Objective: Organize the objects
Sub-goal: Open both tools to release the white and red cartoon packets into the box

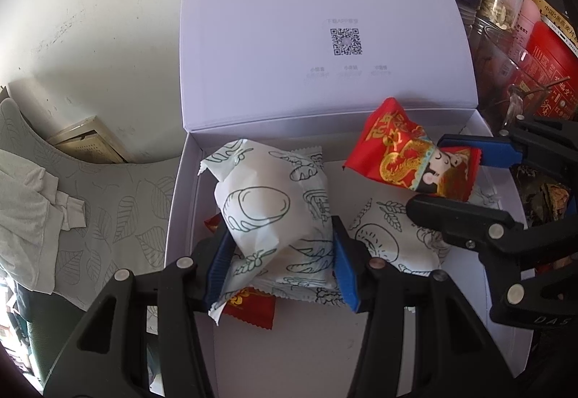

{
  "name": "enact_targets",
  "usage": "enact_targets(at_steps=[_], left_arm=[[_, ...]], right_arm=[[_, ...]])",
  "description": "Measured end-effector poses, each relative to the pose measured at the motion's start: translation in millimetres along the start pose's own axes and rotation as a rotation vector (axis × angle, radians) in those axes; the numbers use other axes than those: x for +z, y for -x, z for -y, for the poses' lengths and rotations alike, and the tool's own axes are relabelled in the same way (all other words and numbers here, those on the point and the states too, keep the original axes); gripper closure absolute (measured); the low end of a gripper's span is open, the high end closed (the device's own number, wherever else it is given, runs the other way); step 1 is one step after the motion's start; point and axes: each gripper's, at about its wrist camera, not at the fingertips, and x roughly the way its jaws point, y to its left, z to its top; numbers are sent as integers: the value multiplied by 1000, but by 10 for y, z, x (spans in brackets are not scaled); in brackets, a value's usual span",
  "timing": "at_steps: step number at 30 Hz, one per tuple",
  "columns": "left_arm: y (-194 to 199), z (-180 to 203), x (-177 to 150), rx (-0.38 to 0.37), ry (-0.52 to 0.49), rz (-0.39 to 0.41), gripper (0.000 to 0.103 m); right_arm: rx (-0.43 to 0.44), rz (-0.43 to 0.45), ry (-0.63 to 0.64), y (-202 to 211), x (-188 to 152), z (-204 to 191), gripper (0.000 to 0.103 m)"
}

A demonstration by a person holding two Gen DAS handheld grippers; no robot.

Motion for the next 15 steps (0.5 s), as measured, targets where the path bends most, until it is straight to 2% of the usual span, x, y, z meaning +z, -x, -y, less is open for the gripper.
enact_targets(at_steps=[10, 15], left_arm=[[20, -51, 8, -14, 53, -11, 52], [128, -126, 47, -8, 88, 21, 50]], right_arm=[[28, 21, -3, 16, 8, -23, 52], [39, 29, -9, 13, 27, -48, 52]])
